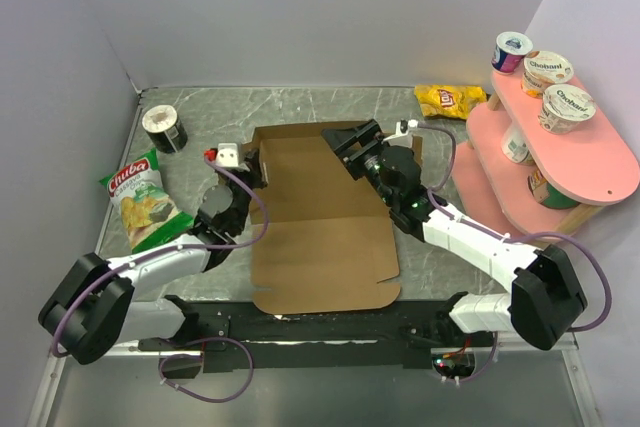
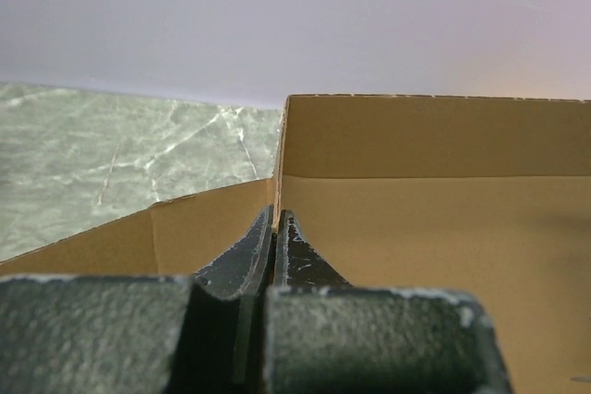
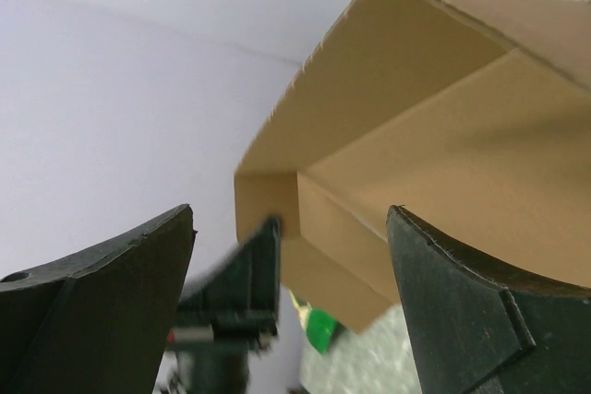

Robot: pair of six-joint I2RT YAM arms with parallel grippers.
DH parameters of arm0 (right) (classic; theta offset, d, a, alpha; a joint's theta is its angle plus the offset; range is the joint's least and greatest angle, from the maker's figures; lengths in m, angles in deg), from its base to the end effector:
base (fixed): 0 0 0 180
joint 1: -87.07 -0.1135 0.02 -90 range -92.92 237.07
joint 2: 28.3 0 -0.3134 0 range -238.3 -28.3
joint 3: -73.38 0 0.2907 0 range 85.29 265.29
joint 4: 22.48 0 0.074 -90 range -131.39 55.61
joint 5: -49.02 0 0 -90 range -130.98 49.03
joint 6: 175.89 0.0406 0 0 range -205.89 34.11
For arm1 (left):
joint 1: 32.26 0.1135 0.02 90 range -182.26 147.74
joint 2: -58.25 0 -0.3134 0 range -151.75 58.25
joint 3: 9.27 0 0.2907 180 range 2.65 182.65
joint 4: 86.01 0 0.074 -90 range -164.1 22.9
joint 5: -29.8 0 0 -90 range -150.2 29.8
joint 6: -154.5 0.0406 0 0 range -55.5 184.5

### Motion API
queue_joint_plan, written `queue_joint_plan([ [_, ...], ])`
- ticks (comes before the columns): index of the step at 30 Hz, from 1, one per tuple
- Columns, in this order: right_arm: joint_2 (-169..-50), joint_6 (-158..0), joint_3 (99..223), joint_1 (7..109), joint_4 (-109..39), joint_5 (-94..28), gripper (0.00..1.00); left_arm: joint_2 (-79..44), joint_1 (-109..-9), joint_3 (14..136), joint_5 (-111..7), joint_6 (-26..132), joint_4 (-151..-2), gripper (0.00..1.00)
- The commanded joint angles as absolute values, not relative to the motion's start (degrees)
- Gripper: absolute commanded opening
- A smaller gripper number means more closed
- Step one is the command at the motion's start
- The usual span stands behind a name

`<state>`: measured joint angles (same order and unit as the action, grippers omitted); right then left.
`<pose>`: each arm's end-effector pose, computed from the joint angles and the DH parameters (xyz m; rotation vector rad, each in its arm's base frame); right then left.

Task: Fold the paper box

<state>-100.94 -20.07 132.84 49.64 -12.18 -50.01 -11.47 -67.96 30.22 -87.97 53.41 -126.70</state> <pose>0.2608 0.1916 0.3406 0.5627 1.6827 1.2323 0.2308 -0.1426 0.2811 -0.1048 1.4141 -0.3401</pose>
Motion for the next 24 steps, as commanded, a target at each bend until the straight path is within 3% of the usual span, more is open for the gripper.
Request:
queue_joint_plan([
  [1, -101.5, -14.5, 132.8, 49.2, -8.1, -57.6, 0.9, -11.3, -70.6, 29.6, -92.7, 58.3, -135.3, 0.01],
  [20, -104.2, -10.2, 134.6, 49.1, -11.6, -65.9, 0.88, -18.0, -82.4, 24.9, -102.6, 77.8, -152.5, 0.01],
  [24, -105.2, -10.6, 135.6, 49.2, -13.2, -66.6, 0.84, -19.1, -83.9, 24.1, -104.1, 80.0, -155.2, 0.01],
])
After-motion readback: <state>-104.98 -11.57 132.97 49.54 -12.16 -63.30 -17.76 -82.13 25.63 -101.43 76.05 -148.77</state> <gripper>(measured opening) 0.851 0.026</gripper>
